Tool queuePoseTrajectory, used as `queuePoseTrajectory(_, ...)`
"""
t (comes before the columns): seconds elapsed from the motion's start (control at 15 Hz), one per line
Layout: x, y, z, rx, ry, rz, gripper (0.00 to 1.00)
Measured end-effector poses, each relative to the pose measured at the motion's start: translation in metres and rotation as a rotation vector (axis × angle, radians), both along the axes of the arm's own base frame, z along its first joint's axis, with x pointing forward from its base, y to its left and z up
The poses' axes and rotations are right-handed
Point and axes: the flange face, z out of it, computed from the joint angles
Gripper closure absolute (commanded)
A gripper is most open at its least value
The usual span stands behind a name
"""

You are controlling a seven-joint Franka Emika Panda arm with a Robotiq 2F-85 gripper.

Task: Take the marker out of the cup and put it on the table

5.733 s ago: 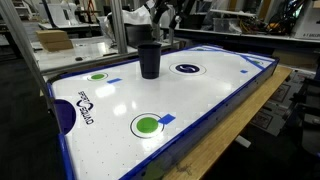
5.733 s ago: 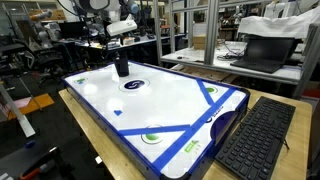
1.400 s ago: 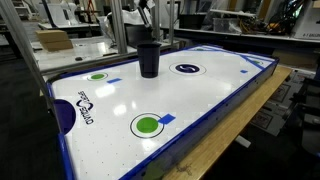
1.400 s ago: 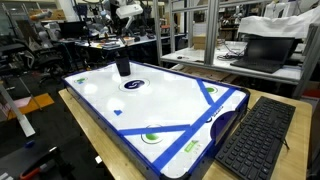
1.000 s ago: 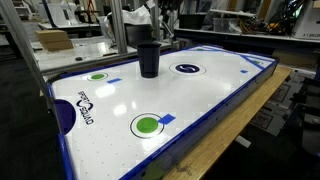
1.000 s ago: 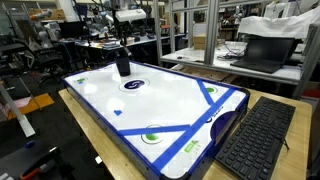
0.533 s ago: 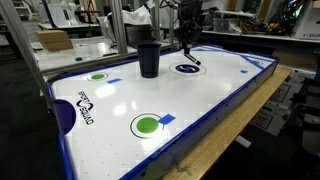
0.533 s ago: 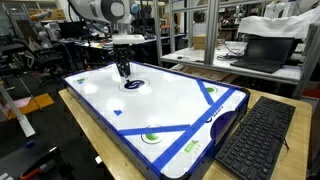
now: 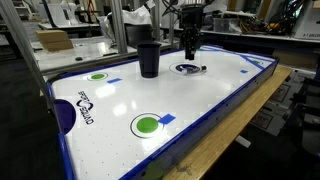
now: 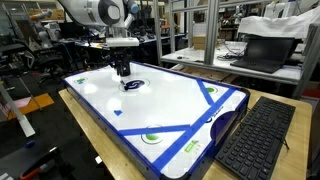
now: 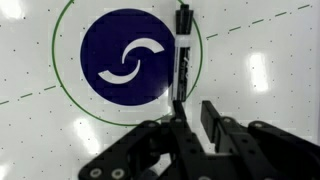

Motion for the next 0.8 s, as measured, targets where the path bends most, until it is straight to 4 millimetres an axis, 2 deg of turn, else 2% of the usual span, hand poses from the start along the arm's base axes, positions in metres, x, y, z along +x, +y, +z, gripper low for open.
queuePoseTrajectory(0.2,0.002,0.007,0.005,0.038,-0.029,0.008,0.25)
queuePoseTrajectory(0.4,0.010,0.022,0.025,0.175,-0.119,0.032,0.03)
queuePoseTrajectory(0.6,0.015,0.030,0.050,0.301,-0.201,0.064,0.00)
queuePoseTrajectory(0.8,0.014,0.032,0.076,0.340,-0.242,0.100,0.00)
